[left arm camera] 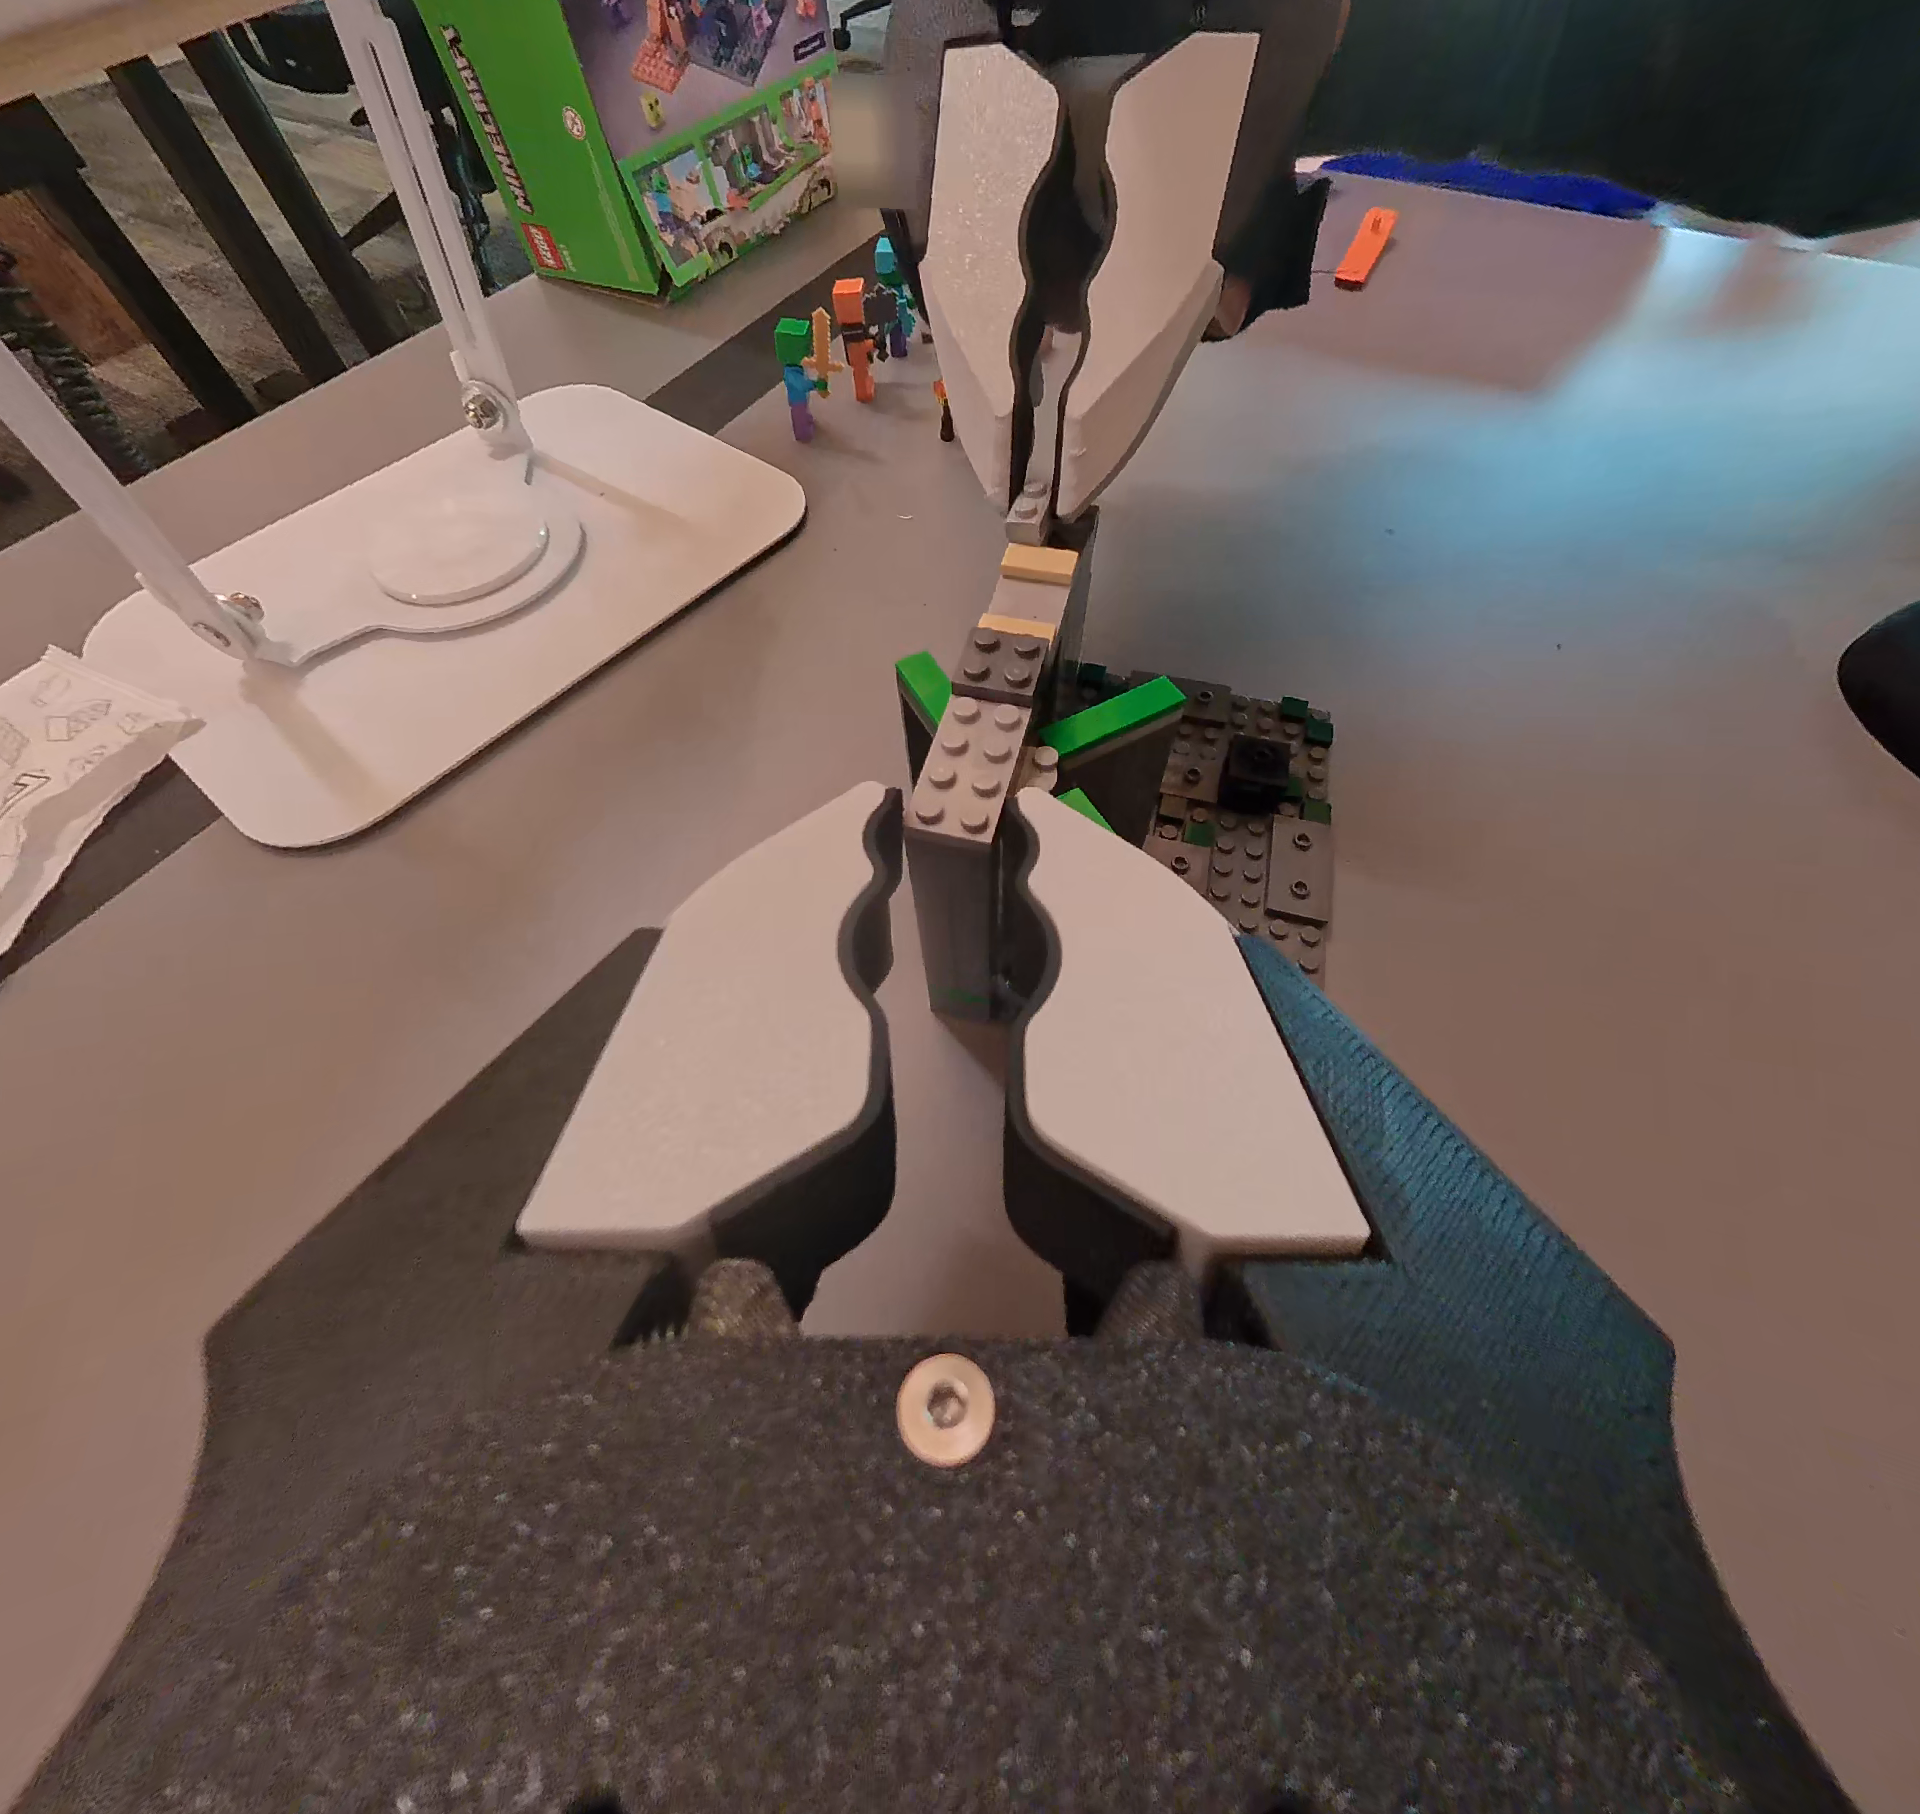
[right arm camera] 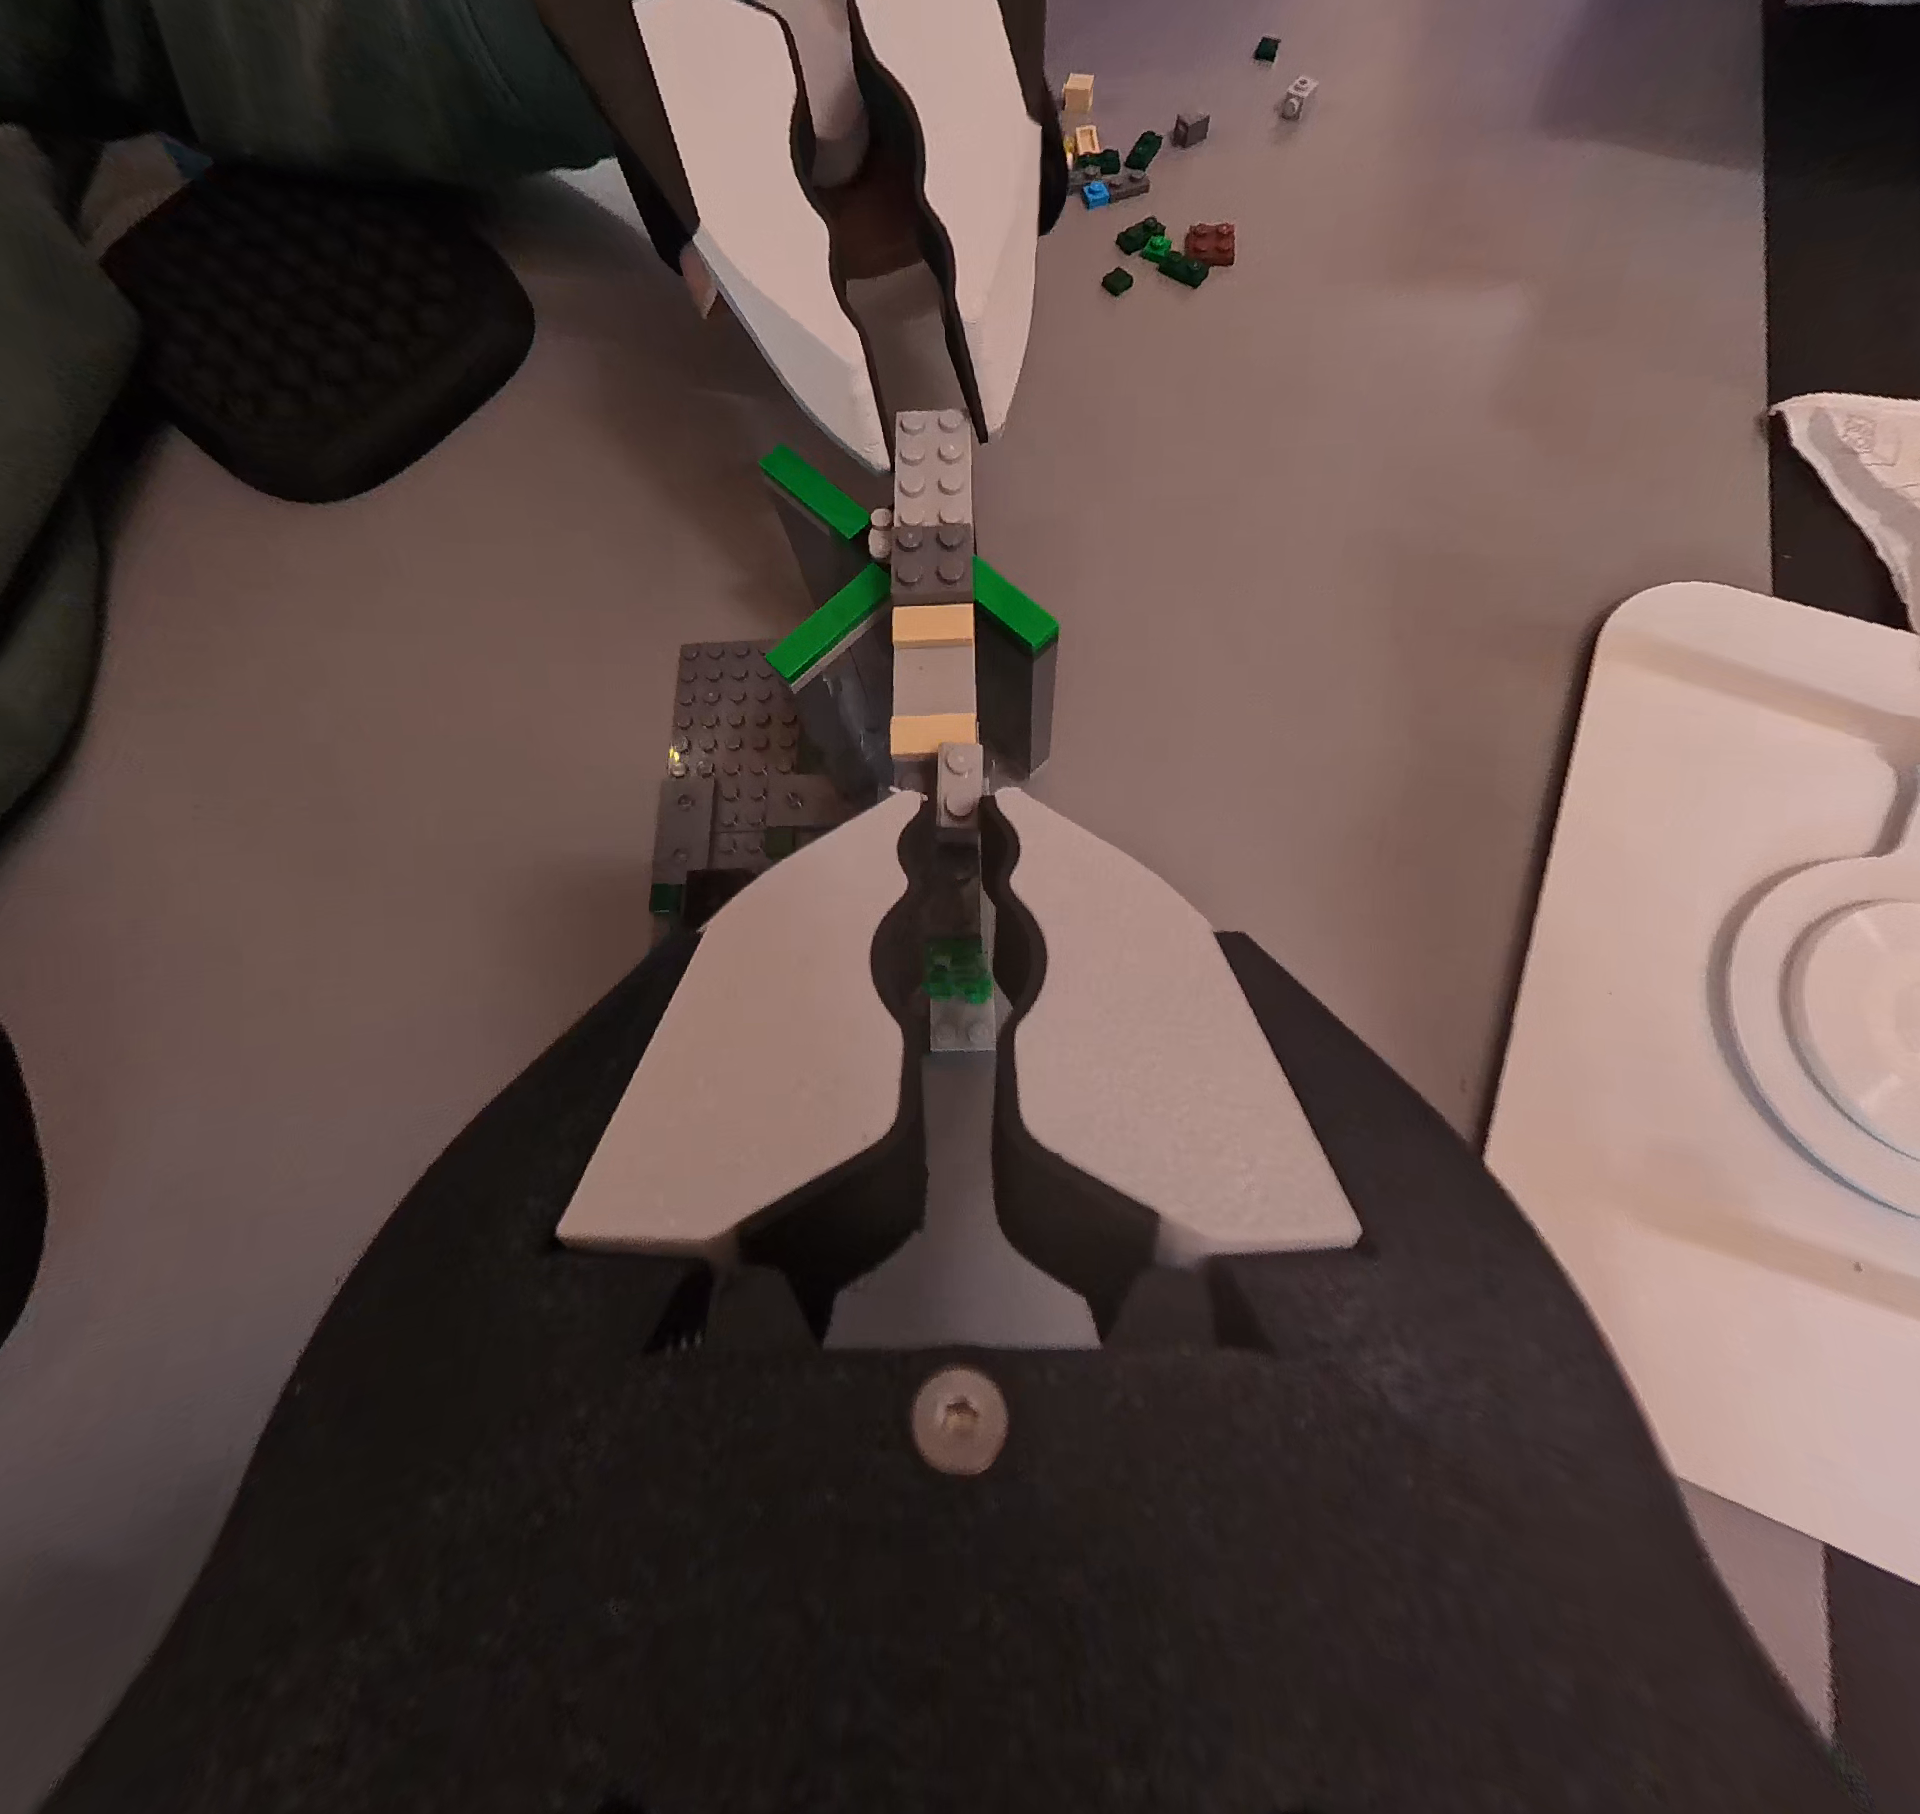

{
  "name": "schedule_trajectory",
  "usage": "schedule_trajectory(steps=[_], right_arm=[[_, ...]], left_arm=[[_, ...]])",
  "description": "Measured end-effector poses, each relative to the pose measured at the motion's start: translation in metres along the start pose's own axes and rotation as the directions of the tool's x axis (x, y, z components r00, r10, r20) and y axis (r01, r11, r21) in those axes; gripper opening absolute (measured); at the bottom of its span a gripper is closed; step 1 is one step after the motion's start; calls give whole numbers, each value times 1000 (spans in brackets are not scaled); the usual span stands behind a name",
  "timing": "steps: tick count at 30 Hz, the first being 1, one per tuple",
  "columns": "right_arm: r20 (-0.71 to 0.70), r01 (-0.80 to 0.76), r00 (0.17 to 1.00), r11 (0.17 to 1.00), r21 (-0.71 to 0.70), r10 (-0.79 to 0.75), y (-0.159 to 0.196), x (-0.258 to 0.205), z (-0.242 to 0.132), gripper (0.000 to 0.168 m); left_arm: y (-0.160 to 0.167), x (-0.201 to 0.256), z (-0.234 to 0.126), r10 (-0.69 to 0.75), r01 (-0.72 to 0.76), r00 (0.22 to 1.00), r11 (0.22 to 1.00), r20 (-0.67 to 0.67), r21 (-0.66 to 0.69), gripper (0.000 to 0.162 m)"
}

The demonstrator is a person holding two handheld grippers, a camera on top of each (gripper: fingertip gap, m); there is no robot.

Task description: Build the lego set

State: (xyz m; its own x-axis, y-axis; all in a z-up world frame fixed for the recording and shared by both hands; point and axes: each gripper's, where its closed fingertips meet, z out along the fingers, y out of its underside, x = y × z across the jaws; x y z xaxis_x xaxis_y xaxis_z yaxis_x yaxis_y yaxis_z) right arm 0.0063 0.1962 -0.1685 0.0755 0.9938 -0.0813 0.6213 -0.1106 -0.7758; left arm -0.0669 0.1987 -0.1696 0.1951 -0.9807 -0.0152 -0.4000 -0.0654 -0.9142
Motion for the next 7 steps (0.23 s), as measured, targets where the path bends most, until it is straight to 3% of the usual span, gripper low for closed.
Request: schedule_trajectory(steps=[7], right_arm=[[1, 38, 999, 998, -57, -38, -3, -2, -1, 8]], left_arm=[[0, 0, 0, 3, -3, 1000, 1000, -1, -4, 18]])
